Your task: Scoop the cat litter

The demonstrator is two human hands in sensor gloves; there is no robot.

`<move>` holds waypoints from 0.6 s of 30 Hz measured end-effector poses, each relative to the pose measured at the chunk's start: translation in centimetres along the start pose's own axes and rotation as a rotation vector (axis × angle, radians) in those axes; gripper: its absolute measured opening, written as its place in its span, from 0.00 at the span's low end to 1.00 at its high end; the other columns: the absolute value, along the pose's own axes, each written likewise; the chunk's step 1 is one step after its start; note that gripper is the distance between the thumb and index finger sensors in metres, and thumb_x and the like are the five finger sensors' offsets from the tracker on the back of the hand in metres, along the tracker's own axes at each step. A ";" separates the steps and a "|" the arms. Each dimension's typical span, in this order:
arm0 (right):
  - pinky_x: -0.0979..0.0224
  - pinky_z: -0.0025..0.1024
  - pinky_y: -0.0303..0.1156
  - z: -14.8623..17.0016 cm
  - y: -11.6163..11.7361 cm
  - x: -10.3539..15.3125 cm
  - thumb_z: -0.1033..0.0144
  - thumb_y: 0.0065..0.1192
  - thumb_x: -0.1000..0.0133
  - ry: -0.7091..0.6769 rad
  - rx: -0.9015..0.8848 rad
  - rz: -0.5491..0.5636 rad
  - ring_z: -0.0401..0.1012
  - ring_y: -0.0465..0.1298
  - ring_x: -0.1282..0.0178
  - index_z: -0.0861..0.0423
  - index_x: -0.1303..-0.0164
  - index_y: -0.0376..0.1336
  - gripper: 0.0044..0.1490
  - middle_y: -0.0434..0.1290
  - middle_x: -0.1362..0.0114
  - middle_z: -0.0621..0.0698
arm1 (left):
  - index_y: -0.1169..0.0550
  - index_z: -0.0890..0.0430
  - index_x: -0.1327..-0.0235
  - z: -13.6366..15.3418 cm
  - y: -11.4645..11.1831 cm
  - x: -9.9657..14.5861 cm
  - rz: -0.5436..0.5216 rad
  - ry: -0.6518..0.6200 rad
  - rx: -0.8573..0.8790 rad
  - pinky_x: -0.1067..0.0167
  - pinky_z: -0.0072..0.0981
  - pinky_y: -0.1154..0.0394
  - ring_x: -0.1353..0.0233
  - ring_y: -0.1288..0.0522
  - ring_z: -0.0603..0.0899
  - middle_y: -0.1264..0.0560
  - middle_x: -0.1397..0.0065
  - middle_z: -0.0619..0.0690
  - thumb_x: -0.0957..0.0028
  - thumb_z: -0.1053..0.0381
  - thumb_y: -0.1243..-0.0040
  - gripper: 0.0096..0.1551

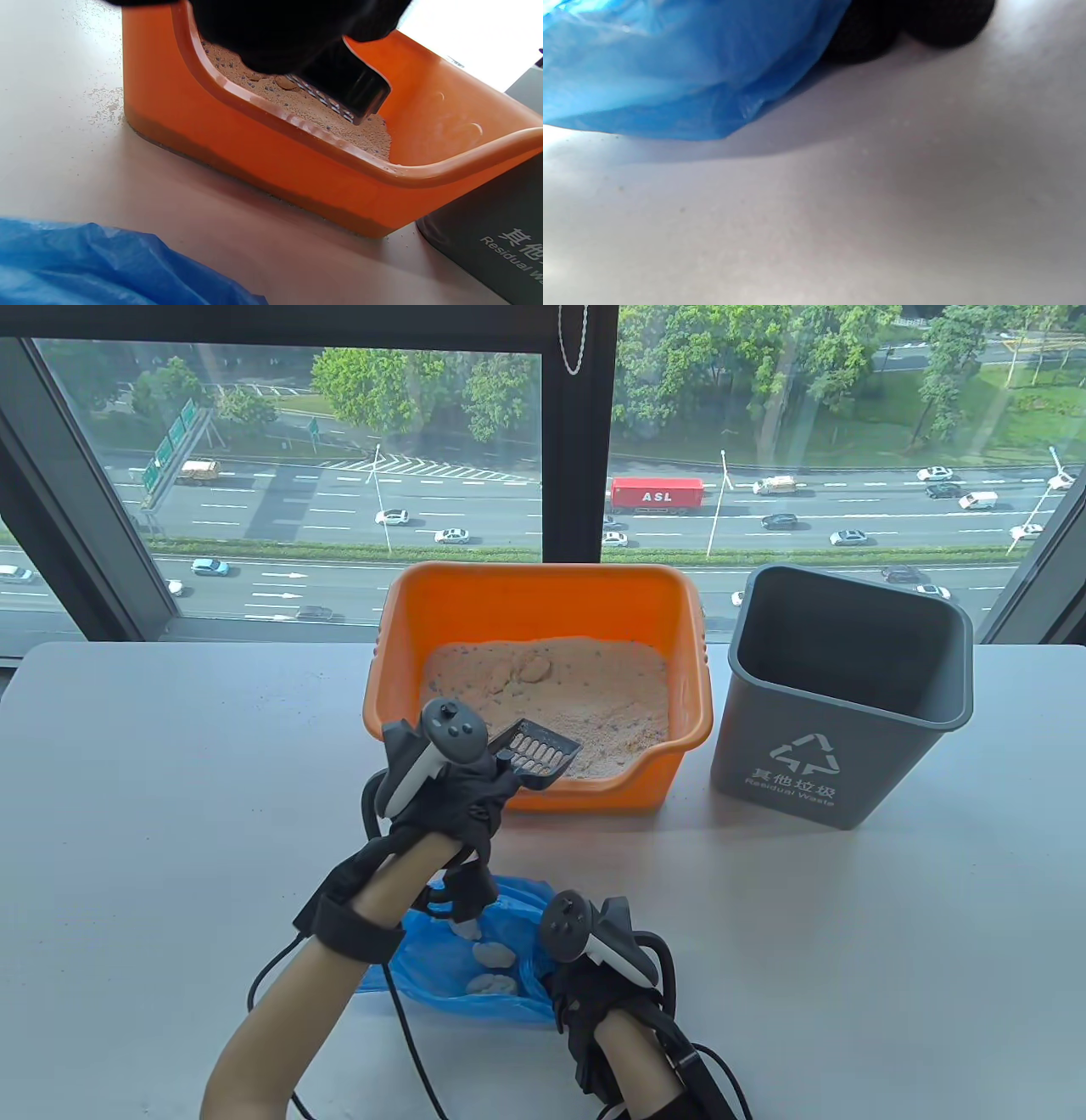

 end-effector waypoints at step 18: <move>0.52 0.32 0.70 -0.1 -0.1 -0.1 0.65 0.66 0.51 -0.006 -0.014 -0.013 0.37 0.71 0.54 0.50 0.28 0.48 0.43 0.53 0.33 0.64 | 0.39 0.59 0.23 -1.9 -1.3 -11.1 0.040 0.384 -0.060 0.69 0.32 0.21 0.69 0.19 0.42 0.21 0.51 0.49 0.42 0.42 0.48 0.38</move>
Point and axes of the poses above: the tracker on the back of each hand, its own z axis roughly to the little-finger side, its own x axis roughly from the fingertips to the wrist, y = z × x, the point moved 2 cm from there along -x, roughly from the wrist to the fingertips
